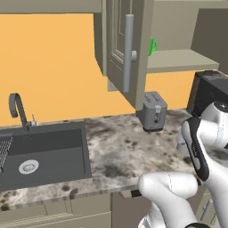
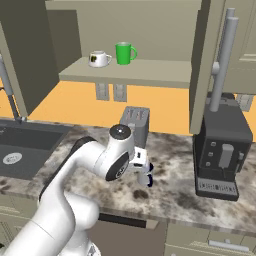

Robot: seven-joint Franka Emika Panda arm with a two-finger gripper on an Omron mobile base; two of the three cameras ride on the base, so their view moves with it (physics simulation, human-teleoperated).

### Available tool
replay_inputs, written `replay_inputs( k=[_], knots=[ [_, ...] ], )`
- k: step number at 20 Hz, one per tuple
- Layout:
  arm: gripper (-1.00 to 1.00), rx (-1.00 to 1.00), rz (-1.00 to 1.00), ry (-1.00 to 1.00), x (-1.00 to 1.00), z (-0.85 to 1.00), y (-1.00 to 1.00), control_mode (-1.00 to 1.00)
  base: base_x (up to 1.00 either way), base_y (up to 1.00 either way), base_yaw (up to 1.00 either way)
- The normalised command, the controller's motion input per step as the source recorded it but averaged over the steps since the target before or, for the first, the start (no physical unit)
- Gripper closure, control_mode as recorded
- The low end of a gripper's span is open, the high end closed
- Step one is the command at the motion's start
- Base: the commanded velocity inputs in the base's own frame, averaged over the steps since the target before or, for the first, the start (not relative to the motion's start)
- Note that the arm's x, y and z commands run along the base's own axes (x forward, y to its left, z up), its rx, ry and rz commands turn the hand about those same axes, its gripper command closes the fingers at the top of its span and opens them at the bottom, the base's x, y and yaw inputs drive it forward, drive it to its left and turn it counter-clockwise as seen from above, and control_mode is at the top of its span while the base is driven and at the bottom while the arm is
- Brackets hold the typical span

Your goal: Pick the mug on the counter and place it in the cabinet with the handle facing the right, like the mugs already inside.

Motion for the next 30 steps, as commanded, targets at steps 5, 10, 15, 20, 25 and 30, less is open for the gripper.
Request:
replay_inputs(
  k=[5,10,15,20,25,30],
  knots=[
    [-1.00,0.00,0.00,0.00,0.09,-0.24,-0.28,-1.00,0.00,0.00,0.00],
    [-1.00,0.04,0.00,0.00,0.23,-0.18,-0.31,-1.00,0.00,0.00,0.00],
    [-1.00,0.07,0.01,0.00,0.25,-0.17,-0.30,-1.00,0.00,0.00,0.00],
    [-1.00,0.06,0.03,0.00,0.18,-0.17,-0.25,-1.00,0.00,0.00,0.00],
    [-1.00,0.06,0.02,0.00,0.27,-0.20,-0.17,-1.00,0.00,0.00,0.00],
    [-1.00,0.02,0.04,0.00,0.24,-0.22,-0.12,-1.00,0.00,0.00,0.00]
  ],
)
